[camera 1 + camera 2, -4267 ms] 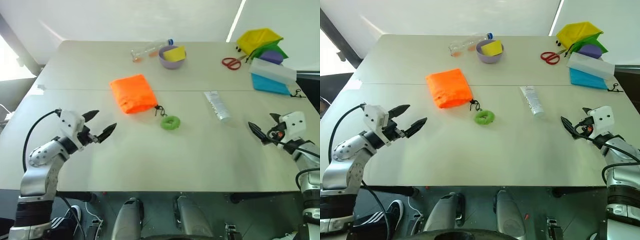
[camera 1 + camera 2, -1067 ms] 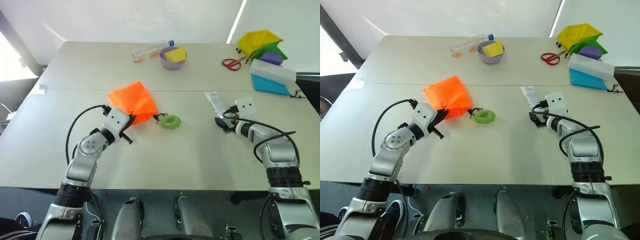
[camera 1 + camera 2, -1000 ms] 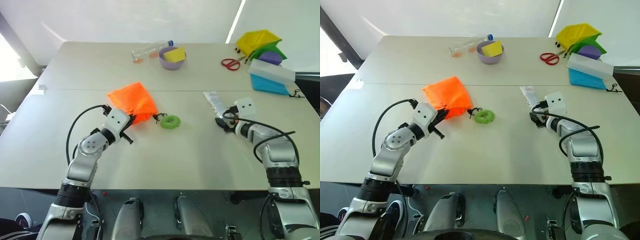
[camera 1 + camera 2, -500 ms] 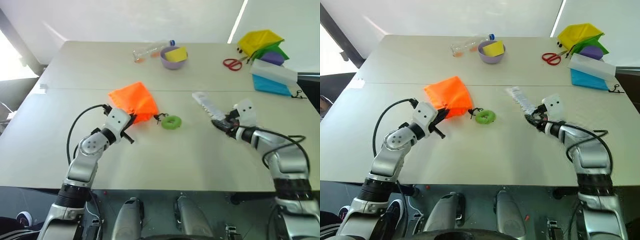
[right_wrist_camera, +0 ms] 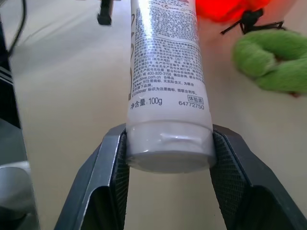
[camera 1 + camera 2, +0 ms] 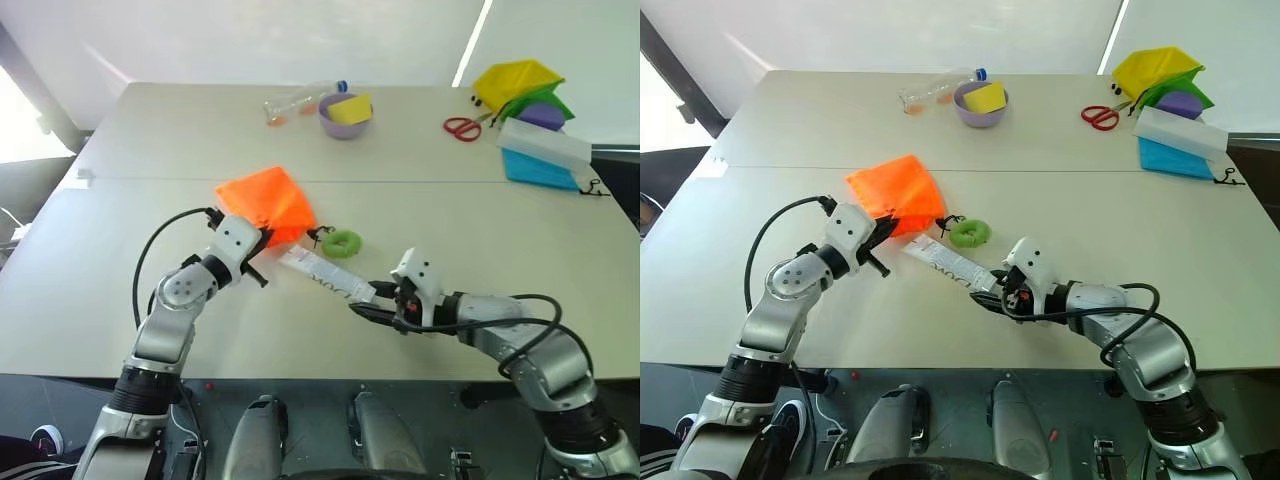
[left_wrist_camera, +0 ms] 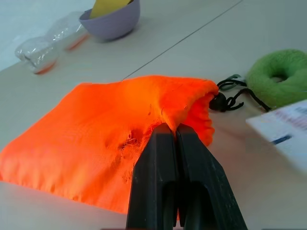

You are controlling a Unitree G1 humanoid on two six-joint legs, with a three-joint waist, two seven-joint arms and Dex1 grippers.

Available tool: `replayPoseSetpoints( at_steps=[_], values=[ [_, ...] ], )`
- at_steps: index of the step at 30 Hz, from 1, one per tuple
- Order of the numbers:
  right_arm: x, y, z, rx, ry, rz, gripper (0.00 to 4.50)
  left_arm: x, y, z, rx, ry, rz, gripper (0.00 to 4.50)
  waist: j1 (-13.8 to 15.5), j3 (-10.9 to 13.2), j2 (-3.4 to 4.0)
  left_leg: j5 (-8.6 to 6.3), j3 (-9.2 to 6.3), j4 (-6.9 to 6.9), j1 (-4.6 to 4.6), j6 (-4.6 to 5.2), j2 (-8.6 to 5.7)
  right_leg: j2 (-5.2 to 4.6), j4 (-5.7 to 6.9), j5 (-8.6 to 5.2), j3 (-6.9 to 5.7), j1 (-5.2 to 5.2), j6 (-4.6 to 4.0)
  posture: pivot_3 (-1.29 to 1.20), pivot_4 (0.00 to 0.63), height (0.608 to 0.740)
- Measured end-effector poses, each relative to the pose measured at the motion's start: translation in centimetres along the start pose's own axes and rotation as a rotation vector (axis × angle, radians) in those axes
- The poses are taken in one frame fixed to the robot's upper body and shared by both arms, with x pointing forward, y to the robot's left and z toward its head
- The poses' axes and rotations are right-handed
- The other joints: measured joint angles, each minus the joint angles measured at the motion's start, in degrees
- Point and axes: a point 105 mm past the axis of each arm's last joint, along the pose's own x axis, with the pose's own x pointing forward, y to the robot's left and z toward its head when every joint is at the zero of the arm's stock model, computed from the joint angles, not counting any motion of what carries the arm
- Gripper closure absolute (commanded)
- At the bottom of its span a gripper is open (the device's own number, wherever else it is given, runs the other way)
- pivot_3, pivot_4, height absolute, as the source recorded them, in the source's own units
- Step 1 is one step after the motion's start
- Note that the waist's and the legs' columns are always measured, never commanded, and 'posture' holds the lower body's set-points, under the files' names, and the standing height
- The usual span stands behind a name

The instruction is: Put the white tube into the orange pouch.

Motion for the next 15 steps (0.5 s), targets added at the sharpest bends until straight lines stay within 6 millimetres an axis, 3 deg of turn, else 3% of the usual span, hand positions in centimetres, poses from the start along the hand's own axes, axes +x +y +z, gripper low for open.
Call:
replayPoseSetpoints(
  at_steps=[5, 15],
  values=[
    [1.0, -1.8, 1.2, -0.043, -0.051, -0.081, 2.71, -0.1, 0.0, -0.2, -0.002, 0.009, 0.001, 4.5, 0.0, 0.0, 0.0, 0.0, -0.01, -0.01, -0.01, 0.0, 0.0, 0.02, 0.02, 0.0, -0.01, -0.01, 0.01, 0.0, 0.15, 0.74],
    [2.7, -2.9, 2.1, -0.037, -0.099, -0.154, 2.71, -0.1, 0.0, -0.2, -0.003, 0.013, 0.001, 4.5, 0.0, 0.0, 0.0, 0.0, -0.03, -0.03, -0.01, 0.0, 0.01, 0.03, 0.03, 0.01, -0.02, -0.01, 0.01, 0.0, 0.15, 0.74]
  ],
)
